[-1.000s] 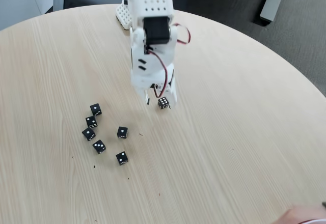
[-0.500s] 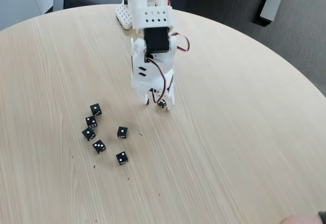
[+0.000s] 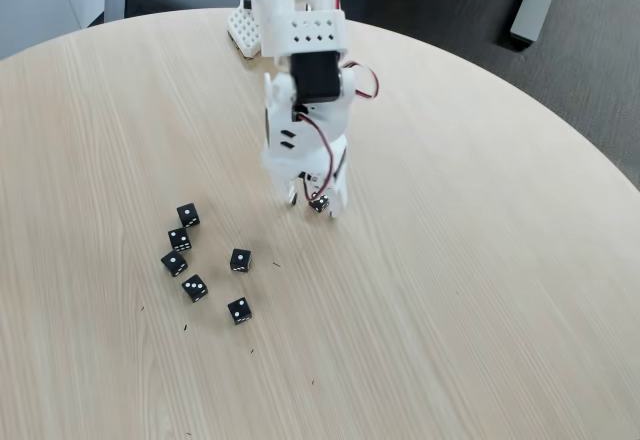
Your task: Pick up the dice with number 6
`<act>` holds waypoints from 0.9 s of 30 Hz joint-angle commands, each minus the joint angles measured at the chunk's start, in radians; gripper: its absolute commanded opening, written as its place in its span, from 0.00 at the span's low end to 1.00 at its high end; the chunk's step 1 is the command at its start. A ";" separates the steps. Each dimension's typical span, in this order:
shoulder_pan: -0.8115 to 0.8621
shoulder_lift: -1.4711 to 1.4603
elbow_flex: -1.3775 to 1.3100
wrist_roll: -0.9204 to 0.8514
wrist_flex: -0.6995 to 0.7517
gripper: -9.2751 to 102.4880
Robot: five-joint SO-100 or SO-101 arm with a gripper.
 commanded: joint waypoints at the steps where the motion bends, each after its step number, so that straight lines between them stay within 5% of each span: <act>1: -0.034 0.000 -0.011 0.011 0.011 0.27; 27: -0.133 0.000 -0.011 0.048 0.012 0.18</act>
